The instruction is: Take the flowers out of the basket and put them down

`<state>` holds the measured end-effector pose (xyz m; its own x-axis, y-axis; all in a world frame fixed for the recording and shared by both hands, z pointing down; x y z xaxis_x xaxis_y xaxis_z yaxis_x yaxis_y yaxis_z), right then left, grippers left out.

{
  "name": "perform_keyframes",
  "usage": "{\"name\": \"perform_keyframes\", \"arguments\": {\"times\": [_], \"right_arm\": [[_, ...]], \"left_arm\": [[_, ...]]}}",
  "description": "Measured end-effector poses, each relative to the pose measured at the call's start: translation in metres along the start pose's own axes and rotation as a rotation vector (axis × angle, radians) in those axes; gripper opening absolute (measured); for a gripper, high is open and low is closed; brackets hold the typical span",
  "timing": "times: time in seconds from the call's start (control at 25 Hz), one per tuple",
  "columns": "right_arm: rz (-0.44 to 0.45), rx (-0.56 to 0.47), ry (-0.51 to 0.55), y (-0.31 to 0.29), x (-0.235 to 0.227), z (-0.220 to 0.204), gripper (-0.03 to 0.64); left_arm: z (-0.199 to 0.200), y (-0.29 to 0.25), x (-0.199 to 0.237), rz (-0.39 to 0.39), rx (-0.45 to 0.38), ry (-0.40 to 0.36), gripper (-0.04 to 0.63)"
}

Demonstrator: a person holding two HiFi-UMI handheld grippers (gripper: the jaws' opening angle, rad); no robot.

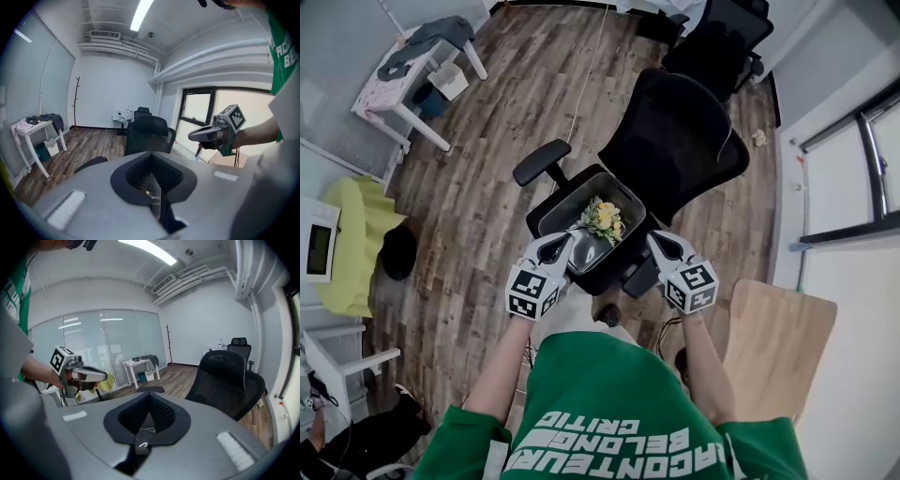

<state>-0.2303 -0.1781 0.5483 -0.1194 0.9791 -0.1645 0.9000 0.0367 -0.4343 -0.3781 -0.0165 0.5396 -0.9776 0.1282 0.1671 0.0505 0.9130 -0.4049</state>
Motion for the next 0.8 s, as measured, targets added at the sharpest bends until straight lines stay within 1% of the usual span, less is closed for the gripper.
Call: {"name": "perform_keyframes", "arguments": {"times": [0.28, 0.52, 0.64, 0.8], "right_arm": [[-0.017, 0.064, -0.015, -0.054, -0.021, 0.01, 0.006], [-0.044, 0.113, -0.051, -0.097, -0.04, 0.01, 0.006], [-0.05, 0.144, -0.05, -0.114, -0.045, 0.008, 0.006], [-0.042, 0.174, -0.044, -0.123, -0.05, 0.003, 0.006]], "left_arm": [[0.008, -0.046, 0.047, -0.055, 0.026, 0.016, 0.012], [0.006, -0.086, 0.073, -0.125, 0.055, 0.047, 0.012], [-0.001, -0.102, 0.08, -0.155, 0.085, 0.057, 0.012], [-0.013, -0.11, 0.076, -0.179, 0.128, 0.061, 0.012]]}}
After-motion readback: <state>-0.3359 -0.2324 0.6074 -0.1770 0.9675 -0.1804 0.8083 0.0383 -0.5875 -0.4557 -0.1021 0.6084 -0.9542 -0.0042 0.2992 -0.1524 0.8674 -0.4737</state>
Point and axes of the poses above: the fingertips, and each gripper's own axes: y backward along the fingers, x to its left, z out of its top, the point moved 4 cm from there along y, backward along the fingers, and after that the axes turned 1 degree about y, right-handed, at the moved point
